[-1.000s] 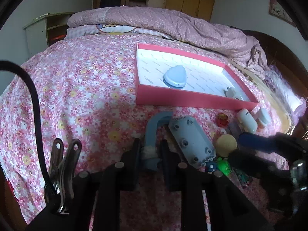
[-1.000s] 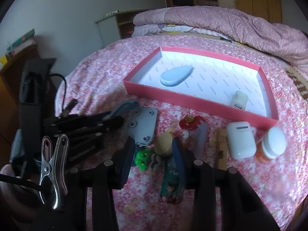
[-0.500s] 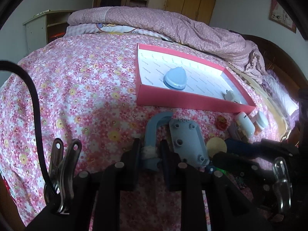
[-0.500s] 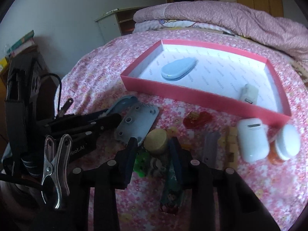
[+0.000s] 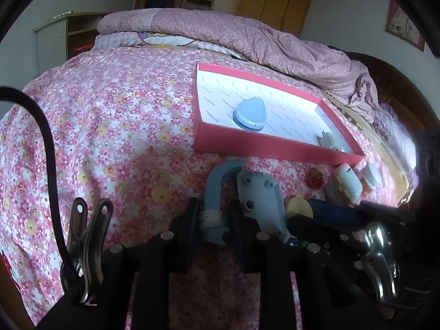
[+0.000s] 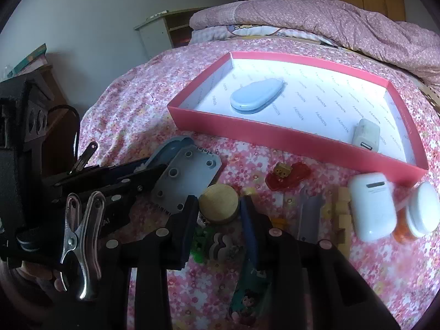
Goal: Organize rigid objects
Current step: 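Lift the grey bracket with the left gripper while the right gripper grasps the wooden lid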
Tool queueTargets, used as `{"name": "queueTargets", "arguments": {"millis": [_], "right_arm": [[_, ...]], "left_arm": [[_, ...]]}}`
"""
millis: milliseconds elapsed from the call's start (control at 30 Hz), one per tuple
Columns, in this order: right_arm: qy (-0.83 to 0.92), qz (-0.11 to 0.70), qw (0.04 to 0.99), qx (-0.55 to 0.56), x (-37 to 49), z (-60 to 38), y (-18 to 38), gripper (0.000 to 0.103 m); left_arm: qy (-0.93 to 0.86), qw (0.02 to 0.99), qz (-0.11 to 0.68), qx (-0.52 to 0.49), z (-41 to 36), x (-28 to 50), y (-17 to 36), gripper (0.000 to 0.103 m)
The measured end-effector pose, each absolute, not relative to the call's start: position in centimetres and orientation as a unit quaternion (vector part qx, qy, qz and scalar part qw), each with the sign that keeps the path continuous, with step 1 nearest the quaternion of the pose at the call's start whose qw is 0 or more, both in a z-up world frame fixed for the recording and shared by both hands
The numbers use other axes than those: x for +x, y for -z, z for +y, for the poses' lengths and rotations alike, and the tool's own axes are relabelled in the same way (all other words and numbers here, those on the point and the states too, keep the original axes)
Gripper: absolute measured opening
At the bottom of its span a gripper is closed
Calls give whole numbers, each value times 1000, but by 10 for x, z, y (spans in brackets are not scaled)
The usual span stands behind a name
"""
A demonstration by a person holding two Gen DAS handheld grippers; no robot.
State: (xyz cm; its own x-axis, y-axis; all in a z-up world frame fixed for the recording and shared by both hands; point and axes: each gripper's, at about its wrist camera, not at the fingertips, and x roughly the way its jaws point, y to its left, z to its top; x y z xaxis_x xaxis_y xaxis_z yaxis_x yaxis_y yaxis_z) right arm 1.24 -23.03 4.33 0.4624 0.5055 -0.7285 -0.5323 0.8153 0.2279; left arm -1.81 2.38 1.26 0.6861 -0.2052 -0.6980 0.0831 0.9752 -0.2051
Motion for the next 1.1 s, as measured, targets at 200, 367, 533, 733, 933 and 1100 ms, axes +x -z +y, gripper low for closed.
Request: {"name": "queueTargets", "arguments": {"millis": [200, 367, 533, 733, 933, 1100], "right_arm": [[-299, 412, 861, -1, 10, -237, -47, 32], [-301, 400, 866, 17, 8, -247, -54, 32], [-302, 398, 865, 33, 6, -253, -56, 32], [-303, 393, 867, 46, 3, -260, -58, 32], [-301, 387, 870, 55, 3, -267, -61, 32], [-299, 385, 871, 60, 1, -270, -62, 32]], "left_arm": [[71, 917, 386, -73, 22, -21, -15, 20], [71, 922, 373, -83, 26, -27, -24, 19], [76, 928, 357, -80, 23, -34, -37, 19], [62, 936, 341, -61, 15, -38, -48, 19], [28, 945, 323, -37, 13, -39, -51, 19], [17, 945, 324, -39, 17, -36, -50, 19]]}}
